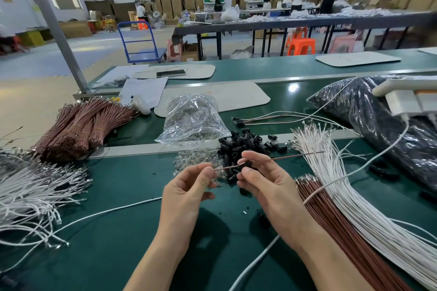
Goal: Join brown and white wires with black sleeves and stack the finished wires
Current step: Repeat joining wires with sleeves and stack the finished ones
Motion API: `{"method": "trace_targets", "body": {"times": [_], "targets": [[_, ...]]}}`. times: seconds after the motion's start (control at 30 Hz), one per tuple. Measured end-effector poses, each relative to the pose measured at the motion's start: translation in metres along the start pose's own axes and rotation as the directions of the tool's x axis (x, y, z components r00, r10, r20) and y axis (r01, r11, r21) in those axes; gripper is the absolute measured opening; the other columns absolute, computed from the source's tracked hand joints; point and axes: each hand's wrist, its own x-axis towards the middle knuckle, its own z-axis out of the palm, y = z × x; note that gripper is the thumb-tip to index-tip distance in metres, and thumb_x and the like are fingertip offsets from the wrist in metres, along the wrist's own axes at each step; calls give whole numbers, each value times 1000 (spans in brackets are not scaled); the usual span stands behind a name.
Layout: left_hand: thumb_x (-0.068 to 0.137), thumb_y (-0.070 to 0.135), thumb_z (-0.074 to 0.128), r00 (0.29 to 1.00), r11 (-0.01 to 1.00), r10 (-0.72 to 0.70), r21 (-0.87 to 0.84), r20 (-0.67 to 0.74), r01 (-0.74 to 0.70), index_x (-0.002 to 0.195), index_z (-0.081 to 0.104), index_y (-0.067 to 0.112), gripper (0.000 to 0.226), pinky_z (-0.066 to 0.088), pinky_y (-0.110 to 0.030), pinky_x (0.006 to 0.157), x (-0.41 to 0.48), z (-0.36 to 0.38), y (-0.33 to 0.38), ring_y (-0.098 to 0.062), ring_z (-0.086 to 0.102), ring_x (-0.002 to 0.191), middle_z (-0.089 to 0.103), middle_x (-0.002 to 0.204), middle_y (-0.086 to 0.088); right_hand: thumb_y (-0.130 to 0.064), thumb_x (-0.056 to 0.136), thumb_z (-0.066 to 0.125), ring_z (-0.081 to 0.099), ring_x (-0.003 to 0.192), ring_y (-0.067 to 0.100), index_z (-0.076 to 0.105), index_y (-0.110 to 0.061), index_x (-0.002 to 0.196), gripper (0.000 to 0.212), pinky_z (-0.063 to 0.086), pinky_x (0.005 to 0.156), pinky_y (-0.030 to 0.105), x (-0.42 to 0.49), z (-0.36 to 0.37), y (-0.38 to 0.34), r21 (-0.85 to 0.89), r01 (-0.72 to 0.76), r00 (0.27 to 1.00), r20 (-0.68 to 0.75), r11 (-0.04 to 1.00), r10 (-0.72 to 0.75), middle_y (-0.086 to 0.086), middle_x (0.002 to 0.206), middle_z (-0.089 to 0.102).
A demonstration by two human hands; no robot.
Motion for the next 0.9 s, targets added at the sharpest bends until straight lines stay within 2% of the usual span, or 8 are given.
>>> {"method": "trace_targets", "body": {"times": [0.13, 0.33, 0.4, 0.53, 0.67, 0.77, 0.83, 0.9], "targets": [[76, 35, 75, 996, 990, 67, 120, 65, -74, 92, 80, 29, 18, 56, -22, 63, -5, 6, -4, -11, 68, 74, 76, 82, -4, -14, 84, 70, 70, 95, 15, 76, -25, 107, 26, 55, 84, 24, 0, 5, 5, 2, -26, 999, 43, 1000, 26, 0, 108, 73], [85, 39, 68, 990, 951, 99, 283, 98, -123, 93, 77, 30, 15, 55, -23, 62, -7, 4, -9, -10, 66, 74, 75, 83, 0, -1, 85, 68, 70, 95, 17, 78, -20, 94, 23, 55, 83, 24, 1, 3, 4, 129, -39, 999, 27, 991, 36, 5, 107, 73], [87, 40, 66, 989, 941, 113, 310, 97, -138, 90, 76, 31, 14, 54, -22, 62, -7, 4, -10, -8, 65, 73, 74, 82, 2, -3, 85, 70, 70, 94, 17, 79, -20, 92, 21, 55, 83, 23, 2, 5, 4, 166, -46, 999, 23, 985, 43, 6, 106, 73], [89, 36, 67, 982, 925, 151, 333, 117, -181, 94, 74, 38, 9, 55, -22, 65, -9, 5, -10, -5, 64, 73, 74, 82, 7, -16, 81, 72, 71, 96, 16, 79, -22, 98, 19, 55, 83, 21, 1, 8, 4, 209, -71, 997, 31, 975, 66, 9, 108, 75], [93, 27, 69, 973, 912, 171, 348, 154, -215, 95, 74, 37, 11, 57, -35, 69, -12, 9, -10, -7, 65, 76, 74, 84, 7, -14, 83, 69, 72, 103, 22, 78, -18, 105, 24, 57, 85, 25, 1, 8, 3, 224, -79, 997, 22, 971, 76, 15, 110, 75], [89, 37, 68, 972, 900, 194, 369, 135, -231, 99, 71, 36, 10, 58, -43, 71, -14, 10, -9, -12, 67, 81, 73, 85, 6, -15, 82, 70, 73, 99, 22, 76, -16, 109, 28, 57, 82, 24, 4, 8, -3, 213, -52, 998, -14, 976, 56, 15, 110, 75], [87, 44, 65, 975, 893, 187, 392, 122, -220, 100, 68, 43, 14, 59, -45, 73, -16, 10, -9, -16, 67, 83, 72, 89, 5, -15, 83, 69, 73, 97, 22, 65, -12, 116, 33, 57, 81, 24, 6, 4, -11, 213, -11, 997, -66, 977, 26, 15, 112, 74], [87, 49, 62, 976, 877, 168, 431, 141, -213, 100, 66, 48, 14, 59, -44, 75, -17, 14, -9, -17, 67, 86, 72, 91, 4, -12, 86, 65, 72, 97, 22, 55, -10, 115, 30, 57, 79, 23, 7, -5, -22, 231, 41, 993, -117, 972, -14, 15, 114, 74]]}}
